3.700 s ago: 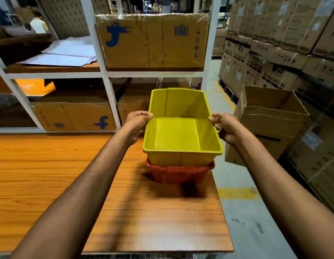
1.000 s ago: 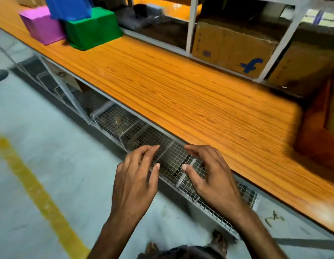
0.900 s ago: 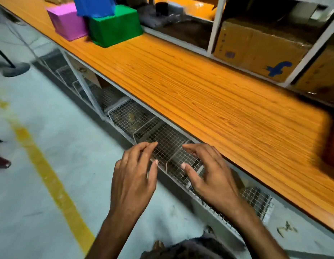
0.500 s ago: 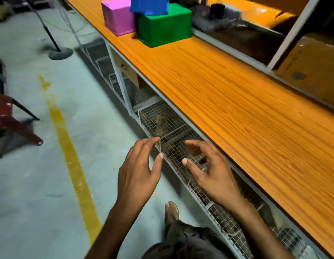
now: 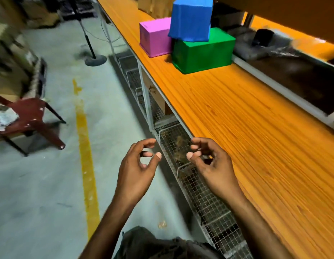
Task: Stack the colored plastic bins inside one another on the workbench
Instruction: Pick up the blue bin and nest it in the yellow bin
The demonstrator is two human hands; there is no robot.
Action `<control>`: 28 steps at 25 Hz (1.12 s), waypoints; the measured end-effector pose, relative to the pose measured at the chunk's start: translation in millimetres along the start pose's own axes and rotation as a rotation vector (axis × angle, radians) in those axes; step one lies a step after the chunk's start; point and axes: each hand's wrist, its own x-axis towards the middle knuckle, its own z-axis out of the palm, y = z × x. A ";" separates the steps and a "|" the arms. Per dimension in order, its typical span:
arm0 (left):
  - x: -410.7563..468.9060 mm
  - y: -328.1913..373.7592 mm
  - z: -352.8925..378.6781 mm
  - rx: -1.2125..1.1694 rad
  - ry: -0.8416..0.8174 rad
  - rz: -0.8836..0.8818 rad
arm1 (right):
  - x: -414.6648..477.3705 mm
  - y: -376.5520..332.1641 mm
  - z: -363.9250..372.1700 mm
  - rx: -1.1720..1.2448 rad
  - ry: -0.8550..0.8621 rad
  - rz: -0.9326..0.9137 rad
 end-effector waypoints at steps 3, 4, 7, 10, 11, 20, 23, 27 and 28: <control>45.7 -6.4 -3.1 -0.032 -0.008 -0.004 | 45.2 -3.2 19.0 -0.003 -0.002 0.003; 61.4 -9.4 -5.4 -0.035 -0.015 0.002 | 59.5 -5.1 27.6 -0.011 -0.006 0.002; 120.8 -25.9 -19.4 -0.036 -0.045 0.019 | 106.8 -9.6 61.3 -0.038 0.013 -0.007; 185.2 -41.2 -41.6 -0.036 -0.107 0.040 | 153.4 -16.5 99.6 -0.036 0.067 -0.007; 206.6 -44.3 -50.1 -0.037 -0.127 0.048 | 168.2 -19.2 112.4 -0.033 0.083 0.001; 374.1 -51.3 -85.1 -0.084 -0.246 0.125 | 290.5 -47.3 184.9 -0.003 0.234 -0.013; 422.7 -52.1 -68.1 -0.119 -0.299 0.116 | 330.8 -49.1 182.0 -0.055 0.288 -0.043; 495.0 -46.6 -33.3 -0.157 -0.370 0.169 | 401.6 -43.0 163.9 -0.085 0.394 -0.077; 512.3 -43.9 -25.0 -0.159 -0.370 0.186 | 420.4 -41.2 158.9 -0.092 0.422 -0.086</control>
